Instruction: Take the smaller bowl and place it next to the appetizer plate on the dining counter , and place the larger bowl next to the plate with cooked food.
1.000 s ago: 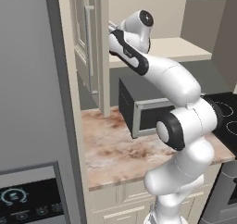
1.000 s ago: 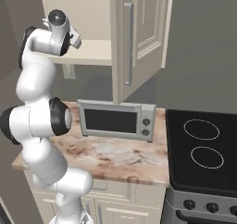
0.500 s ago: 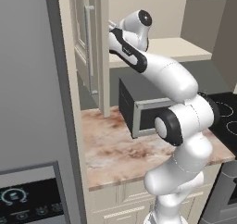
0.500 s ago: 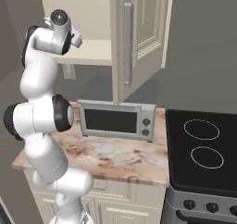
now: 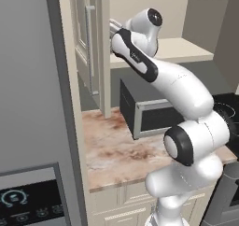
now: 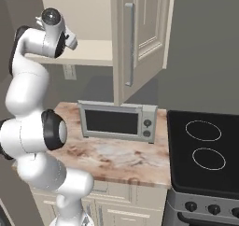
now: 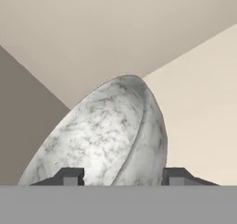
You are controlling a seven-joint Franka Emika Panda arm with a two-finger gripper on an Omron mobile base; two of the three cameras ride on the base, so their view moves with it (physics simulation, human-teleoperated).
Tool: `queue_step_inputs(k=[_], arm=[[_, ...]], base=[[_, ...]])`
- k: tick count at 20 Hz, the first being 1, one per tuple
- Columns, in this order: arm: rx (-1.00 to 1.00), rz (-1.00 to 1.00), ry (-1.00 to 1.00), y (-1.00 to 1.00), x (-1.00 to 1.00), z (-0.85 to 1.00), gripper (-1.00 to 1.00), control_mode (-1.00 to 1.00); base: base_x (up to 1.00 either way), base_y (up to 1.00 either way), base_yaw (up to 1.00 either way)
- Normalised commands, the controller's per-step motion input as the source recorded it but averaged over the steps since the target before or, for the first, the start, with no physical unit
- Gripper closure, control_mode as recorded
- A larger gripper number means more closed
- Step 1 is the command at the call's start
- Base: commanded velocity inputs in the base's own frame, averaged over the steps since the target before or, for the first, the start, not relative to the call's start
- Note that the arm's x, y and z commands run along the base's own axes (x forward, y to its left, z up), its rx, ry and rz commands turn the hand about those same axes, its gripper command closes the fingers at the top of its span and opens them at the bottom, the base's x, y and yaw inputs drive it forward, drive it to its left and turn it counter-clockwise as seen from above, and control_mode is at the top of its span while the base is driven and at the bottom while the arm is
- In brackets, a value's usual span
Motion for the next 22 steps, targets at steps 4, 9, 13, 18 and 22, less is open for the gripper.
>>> queue_step_inputs(k=[4,9,13,18,22], arm=[[0.00,0.00,-0.18,-0.10,-1.00,0.00,1.00,-1.00],[0.01,0.00,-0.16,-0.43,-1.00,0.00,1.00,-1.00],[0.03,0.00,0.00,-0.53,-1.00,0.10,1.00,-1.00],[0.00,0.00,0.12,-0.19,-1.00,0.29,1.00,-1.00],[0.00,0.00,0.26,-0.05,-1.00,0.17,1.00,-1.00]], base=[[0.00,0.00,0.00],[0.00,0.00,0.00],[0.00,0.00,0.00],[0.00,0.00,0.00],[0.00,0.00,0.00]])
